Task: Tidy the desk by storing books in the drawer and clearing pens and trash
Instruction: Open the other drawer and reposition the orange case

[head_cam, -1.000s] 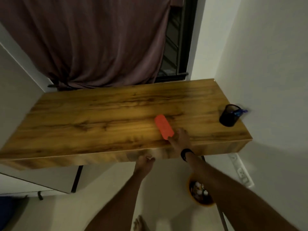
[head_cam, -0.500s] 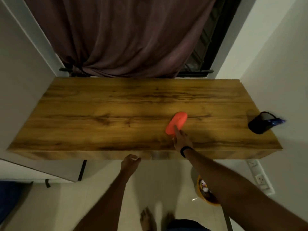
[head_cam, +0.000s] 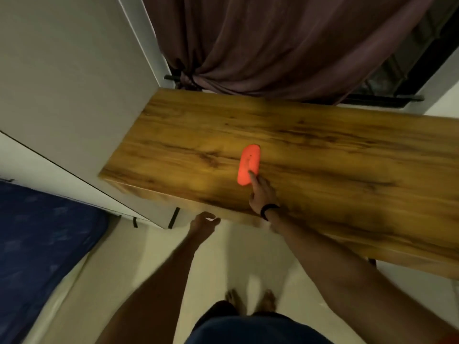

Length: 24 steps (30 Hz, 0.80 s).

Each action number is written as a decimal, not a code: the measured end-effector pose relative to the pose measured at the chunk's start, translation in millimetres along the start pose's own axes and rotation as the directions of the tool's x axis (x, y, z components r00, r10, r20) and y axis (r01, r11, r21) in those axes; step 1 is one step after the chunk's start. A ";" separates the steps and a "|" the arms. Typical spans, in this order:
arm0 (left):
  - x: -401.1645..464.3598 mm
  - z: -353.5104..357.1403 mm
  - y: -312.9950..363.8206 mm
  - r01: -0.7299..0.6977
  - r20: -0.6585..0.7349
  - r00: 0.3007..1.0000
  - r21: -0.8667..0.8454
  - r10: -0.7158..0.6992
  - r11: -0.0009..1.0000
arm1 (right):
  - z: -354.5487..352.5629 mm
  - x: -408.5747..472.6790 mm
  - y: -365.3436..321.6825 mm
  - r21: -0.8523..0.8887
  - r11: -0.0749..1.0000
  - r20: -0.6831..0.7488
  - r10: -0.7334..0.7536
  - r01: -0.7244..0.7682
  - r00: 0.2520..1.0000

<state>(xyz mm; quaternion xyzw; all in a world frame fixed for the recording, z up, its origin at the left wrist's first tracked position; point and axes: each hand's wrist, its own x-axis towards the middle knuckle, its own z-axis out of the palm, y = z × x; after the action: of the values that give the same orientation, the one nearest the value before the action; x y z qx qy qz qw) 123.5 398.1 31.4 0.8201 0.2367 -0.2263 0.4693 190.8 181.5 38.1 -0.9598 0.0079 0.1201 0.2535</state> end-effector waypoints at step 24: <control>131.4 -105.3 -79.5 0.560 0.516 0.827 -0.790 -0.223 0.250 | 154.4 -26.1 -159.1 0.791 0.094 0.512 0.438 -0.604 0.739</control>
<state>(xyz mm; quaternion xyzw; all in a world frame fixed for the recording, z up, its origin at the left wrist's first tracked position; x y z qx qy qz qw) 194.7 549.2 -51.2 0.2805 0.4459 -0.2857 0.8006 142.6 394.4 -8.8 -0.5498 0.3959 0.2431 0.6941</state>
